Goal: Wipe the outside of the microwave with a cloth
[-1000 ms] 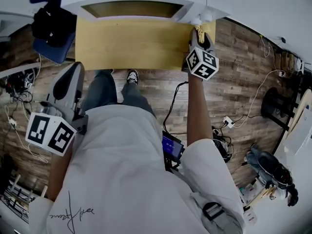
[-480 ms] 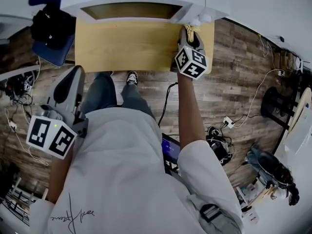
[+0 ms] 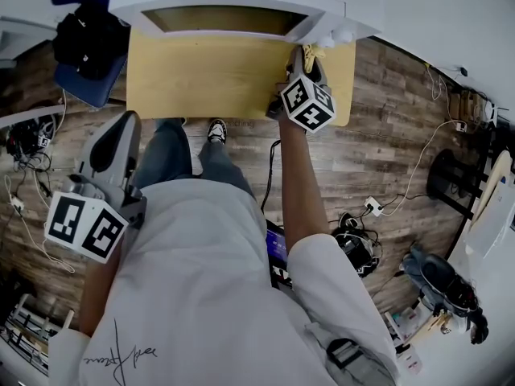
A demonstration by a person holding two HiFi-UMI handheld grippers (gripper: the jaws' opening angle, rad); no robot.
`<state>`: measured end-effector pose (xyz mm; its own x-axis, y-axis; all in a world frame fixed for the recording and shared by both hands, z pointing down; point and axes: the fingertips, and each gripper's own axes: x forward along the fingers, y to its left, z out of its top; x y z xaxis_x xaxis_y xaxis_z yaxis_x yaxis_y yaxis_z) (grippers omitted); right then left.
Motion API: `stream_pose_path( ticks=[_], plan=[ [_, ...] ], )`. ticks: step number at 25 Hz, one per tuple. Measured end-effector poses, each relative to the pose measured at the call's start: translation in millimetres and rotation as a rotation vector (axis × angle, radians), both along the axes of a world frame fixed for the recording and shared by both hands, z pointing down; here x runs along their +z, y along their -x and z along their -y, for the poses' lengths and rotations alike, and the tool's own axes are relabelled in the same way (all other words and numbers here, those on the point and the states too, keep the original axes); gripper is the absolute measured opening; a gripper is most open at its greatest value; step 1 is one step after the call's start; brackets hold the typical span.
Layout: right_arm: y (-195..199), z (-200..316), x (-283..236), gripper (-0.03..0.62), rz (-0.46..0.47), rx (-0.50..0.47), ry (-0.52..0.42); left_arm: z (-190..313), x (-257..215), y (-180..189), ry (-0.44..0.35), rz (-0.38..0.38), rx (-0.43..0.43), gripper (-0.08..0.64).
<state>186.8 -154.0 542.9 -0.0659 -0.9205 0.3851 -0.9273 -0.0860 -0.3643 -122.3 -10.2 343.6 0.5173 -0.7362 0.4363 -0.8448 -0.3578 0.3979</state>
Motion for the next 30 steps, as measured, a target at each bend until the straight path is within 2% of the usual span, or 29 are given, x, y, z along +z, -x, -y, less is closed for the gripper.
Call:
stream_pose_path(
  ticks=[5,13,16,19,30],
  plan=[
    [1.5,-1.7,-0.7,0.11,0.042,0.057,0.0,-0.6,-0.5,1.2,-0.001,-0.004,-0.002,-0.005],
    [9.4,-9.5,-2.1,0.11,0.077,0.074,-0.015,-0.6,0.6,5.2,0.001,-0.009,-0.013,-0.005],
    [23.4,-13.3,-1.7,0.11,0.104,0.036,-0.023,-0.6,1.0,7.6,0.003,-0.01,-0.019,-0.005],
    [45.7,-14.4,-1.7,0.11,0.091,-0.025,-0.029,0.8,0.4,10.3,0.002,-0.013,-0.03,-0.005],
    [94.1,2.4,0.6,0.11,0.077,-0.095,-0.023,2.6,0.7,38.0,0.003,-0.016,-0.089,-0.005]
  ],
)
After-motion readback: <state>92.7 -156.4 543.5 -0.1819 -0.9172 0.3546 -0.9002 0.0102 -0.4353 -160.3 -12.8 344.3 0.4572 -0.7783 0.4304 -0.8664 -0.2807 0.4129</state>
